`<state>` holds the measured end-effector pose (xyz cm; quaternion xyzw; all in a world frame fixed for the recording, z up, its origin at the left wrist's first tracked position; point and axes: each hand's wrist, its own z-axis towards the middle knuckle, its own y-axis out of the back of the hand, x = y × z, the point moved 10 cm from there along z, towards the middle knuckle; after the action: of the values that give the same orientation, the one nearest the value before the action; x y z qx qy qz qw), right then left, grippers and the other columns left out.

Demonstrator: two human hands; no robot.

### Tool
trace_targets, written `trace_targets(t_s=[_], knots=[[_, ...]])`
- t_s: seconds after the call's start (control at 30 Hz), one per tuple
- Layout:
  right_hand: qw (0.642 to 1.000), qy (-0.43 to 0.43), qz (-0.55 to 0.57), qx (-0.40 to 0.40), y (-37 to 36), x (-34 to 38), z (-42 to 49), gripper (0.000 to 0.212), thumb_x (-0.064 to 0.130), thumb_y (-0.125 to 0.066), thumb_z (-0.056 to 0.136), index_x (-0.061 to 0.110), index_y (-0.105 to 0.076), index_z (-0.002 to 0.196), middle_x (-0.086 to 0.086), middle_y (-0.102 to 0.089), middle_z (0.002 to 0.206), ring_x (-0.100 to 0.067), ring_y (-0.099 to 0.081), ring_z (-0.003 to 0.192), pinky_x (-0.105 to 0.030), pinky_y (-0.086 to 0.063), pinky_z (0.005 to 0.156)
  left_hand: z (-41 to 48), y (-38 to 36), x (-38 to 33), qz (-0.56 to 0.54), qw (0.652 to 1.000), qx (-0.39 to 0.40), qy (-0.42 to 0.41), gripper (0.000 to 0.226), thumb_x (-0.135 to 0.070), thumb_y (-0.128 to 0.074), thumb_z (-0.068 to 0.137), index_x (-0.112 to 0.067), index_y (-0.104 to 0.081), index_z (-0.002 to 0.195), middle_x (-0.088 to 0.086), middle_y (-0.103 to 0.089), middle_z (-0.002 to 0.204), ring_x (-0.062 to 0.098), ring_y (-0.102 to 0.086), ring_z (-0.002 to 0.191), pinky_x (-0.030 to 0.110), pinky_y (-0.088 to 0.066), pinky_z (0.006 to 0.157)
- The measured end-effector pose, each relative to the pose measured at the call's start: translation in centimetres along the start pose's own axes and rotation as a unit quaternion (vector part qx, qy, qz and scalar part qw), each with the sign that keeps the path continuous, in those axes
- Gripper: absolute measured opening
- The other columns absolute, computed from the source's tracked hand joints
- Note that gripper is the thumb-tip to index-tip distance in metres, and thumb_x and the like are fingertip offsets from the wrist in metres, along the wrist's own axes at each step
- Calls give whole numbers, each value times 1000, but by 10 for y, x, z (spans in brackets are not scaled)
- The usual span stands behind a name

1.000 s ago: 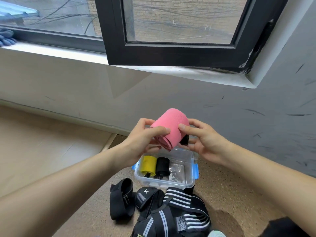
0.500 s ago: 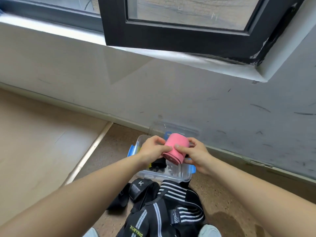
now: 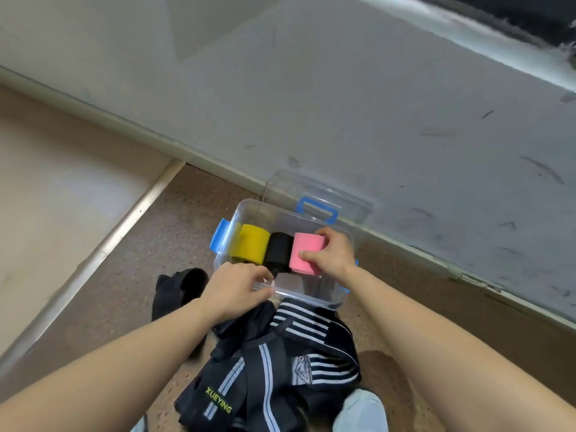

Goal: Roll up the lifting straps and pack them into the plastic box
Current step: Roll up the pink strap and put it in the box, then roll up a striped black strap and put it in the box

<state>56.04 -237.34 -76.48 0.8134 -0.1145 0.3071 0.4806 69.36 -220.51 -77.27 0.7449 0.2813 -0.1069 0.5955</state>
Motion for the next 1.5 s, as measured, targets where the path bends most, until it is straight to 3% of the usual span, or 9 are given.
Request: trace_targets(t_s=[0.13,0.5,0.73,0.97,1.07,1.17,1.33,1.4,1.5], knots=[[997,-20,-68,5,-21,-16,13,64,35,-88,71,21,-62,128,-12,-58,125,-29,-59,111,-45,-51,100,0,-6,4,29,998,-43,-18,64,-73,-26,85,-36,-74,107,-10,-71,97,14,-65,96,37,-43,87],[983,64,-168,34,-31,-15,-1,64,2,-62,91,25,-47,149,-11,-39,144,-39,-51,126,-46,-42,110,-2,-7,3,11,997,-65,-40,47,-67,-42,93,-38,-73,113,-13,-72,106,11,-63,99,32,-39,91],[864,249,-409,154,-52,-3,-25,50,21,-70,93,27,-58,142,-6,-45,154,-32,-39,140,-46,-36,114,-1,-7,4,9,997,-72,-40,68,-75,-22,83,-40,-73,111,-13,-71,103,10,-63,98,31,-38,89],[849,205,-427,236,-56,-4,-19,60,31,-65,98,25,-43,154,1,-25,167,-25,-26,153,-41,-28,121,-2,-4,0,25,995,-84,-55,46,-67,-42,94,-37,-72,111,-11,-71,103,13,-64,99,31,-33,85],[889,183,-365,209,-46,2,-22,55,37,-62,99,24,-49,150,-1,-37,162,-27,-41,145,-41,-34,117,-6,1,-3,7,994,-90,-63,31,-54,-57,98,-33,-74,111,-10,-71,105,14,-63,101,31,-32,85],[916,246,-293,122,-27,21,-51,36,32,-62,98,20,-65,132,-1,-64,134,-24,-57,123,-41,-47,101,-16,5,-8,7,988,-123,-92,23,-44,-63,96,-28,-73,110,-9,-71,104,18,-62,101,35,-39,87],[876,379,-264,141,-44,22,-144,16,28,-65,94,15,-72,101,-2,-66,95,-24,-62,91,-40,-52,77,-63,12,-17,69,959,-235,-143,15,-24,-68,89,-14,-66,99,5,-62,101,25,-57,89,39,-47,74],[878,338,-273,199,-62,-1,-157,23,32,-66,95,17,-71,110,0,-67,104,-22,-62,101,-37,-50,84,-78,-2,-20,77,964,-196,-164,16,-28,-65,91,-14,-65,100,5,-60,102,24,-55,89,40,-48,75],[900,255,-268,232,-78,-35,-160,41,39,-67,95,18,-64,130,0,-64,127,-20,-56,119,-32,-43,98,-84,-55,-8,73,994,20,-83,42,-52,-61,92,-23,-63,123,0,-63,114,23,-57,107,40,-49,92]])
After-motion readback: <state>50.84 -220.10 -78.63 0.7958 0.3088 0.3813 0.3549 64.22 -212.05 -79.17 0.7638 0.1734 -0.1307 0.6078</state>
